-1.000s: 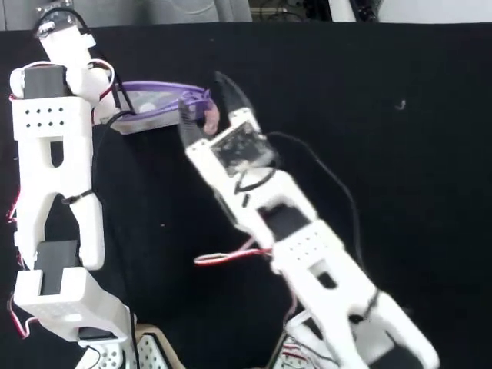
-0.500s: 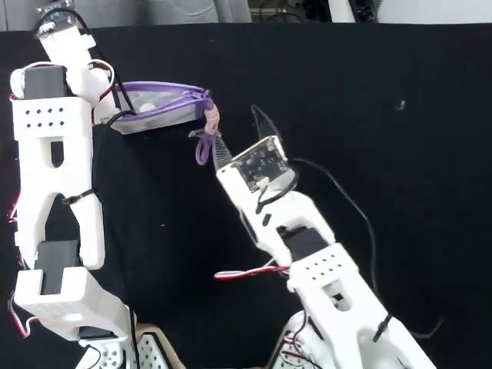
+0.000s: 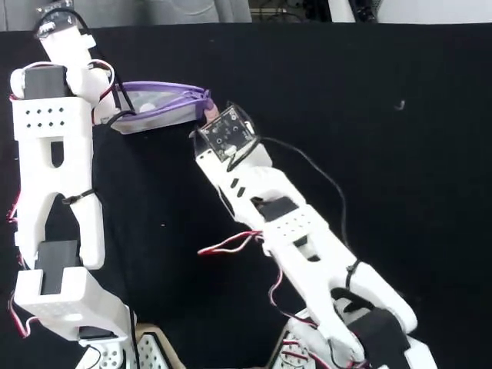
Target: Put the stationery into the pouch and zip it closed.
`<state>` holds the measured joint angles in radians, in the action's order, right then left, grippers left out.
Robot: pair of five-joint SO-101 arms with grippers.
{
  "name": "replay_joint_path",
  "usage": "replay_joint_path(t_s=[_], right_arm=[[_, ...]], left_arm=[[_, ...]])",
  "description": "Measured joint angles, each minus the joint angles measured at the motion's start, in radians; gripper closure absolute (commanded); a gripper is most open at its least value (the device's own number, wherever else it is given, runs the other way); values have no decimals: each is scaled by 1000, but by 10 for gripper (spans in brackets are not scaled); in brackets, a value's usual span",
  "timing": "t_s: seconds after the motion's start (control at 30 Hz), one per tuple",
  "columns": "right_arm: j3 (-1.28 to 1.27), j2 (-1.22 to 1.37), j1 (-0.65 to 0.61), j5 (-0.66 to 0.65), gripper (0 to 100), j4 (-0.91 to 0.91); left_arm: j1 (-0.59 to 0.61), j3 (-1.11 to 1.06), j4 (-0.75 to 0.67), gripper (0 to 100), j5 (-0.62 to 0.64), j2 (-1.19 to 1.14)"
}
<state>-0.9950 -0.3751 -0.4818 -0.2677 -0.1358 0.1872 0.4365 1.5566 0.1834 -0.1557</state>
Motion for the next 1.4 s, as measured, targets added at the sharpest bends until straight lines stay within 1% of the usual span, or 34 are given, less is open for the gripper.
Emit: replay_joint_path(t_s=[0.13,0.17,0.2,0.5,0.57,0.6,0.7,0.73,0.87,1.03,1.2,1.3,1.4], right_arm=[[2,6,0,0,975,-48],[2,6,2,0,989,-55],[2,6,5,0,978,-58],[2,6,60,-3,988,-58],[2,-12,71,-3,988,-28],[2,-37,72,-5,988,6],[35,-140,78,-5,988,161],[60,-184,78,-5,988,232],[212,-354,77,-11,988,537],[502,-388,43,-91,988,942],[855,-302,31,-117,988,1277],[1060,-175,29,-120,988,1462],[1261,-25,29,-137,987,1654]], left_arm=[[0,0,0,970,0,0],[0,0,0,970,0,0],[0,0,0,970,0,0],[0,0,0,970,-2,0],[0,0,0,960,-2,0],[0,0,0,938,-2,0],[0,0,0,859,-2,0],[2,0,0,848,-2,0],[2,0,0,848,-2,0],[-14,11,0,847,-2,0],[-31,51,-2,848,-9,-3],[-55,74,-3,848,-40,-11],[-95,115,-3,848,-40,-18]])
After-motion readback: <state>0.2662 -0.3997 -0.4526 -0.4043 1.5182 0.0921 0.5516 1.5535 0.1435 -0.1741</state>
